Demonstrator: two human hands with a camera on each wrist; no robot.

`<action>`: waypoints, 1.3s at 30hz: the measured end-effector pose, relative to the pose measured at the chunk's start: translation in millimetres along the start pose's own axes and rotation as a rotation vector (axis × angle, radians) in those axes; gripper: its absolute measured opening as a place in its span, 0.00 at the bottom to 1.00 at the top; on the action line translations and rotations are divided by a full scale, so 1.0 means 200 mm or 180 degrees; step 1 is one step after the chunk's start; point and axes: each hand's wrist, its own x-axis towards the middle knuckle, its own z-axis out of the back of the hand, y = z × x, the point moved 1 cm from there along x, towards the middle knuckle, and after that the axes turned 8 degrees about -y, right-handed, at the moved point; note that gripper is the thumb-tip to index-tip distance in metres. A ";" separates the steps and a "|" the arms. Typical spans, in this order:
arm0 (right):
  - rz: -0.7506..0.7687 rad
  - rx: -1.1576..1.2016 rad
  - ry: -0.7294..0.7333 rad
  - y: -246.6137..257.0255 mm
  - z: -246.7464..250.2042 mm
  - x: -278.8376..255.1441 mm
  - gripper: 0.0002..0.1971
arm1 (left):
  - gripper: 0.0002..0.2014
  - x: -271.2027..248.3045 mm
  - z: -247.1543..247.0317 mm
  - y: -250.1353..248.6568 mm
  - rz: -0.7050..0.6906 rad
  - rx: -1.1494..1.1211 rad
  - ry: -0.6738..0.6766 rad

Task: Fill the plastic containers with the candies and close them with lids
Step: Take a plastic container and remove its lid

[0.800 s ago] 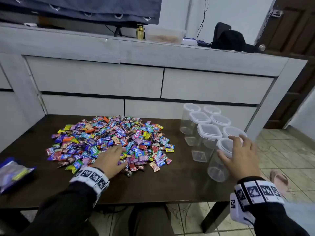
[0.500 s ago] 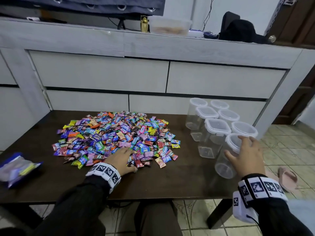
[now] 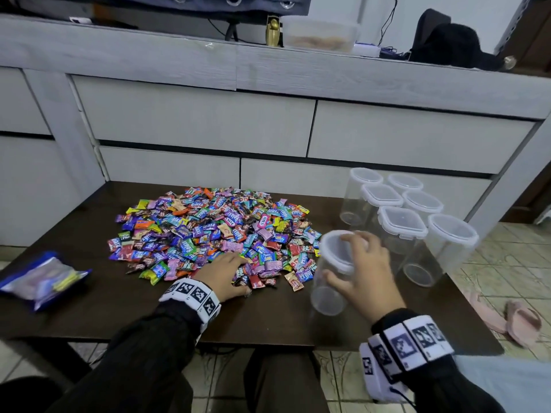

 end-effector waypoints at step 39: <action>-0.0320 0.0280 0.1728 0.40 -0.32 0.50 0.15 | 0.43 -0.05 0.24 -0.21 -0.0517 -0.3143 0.0291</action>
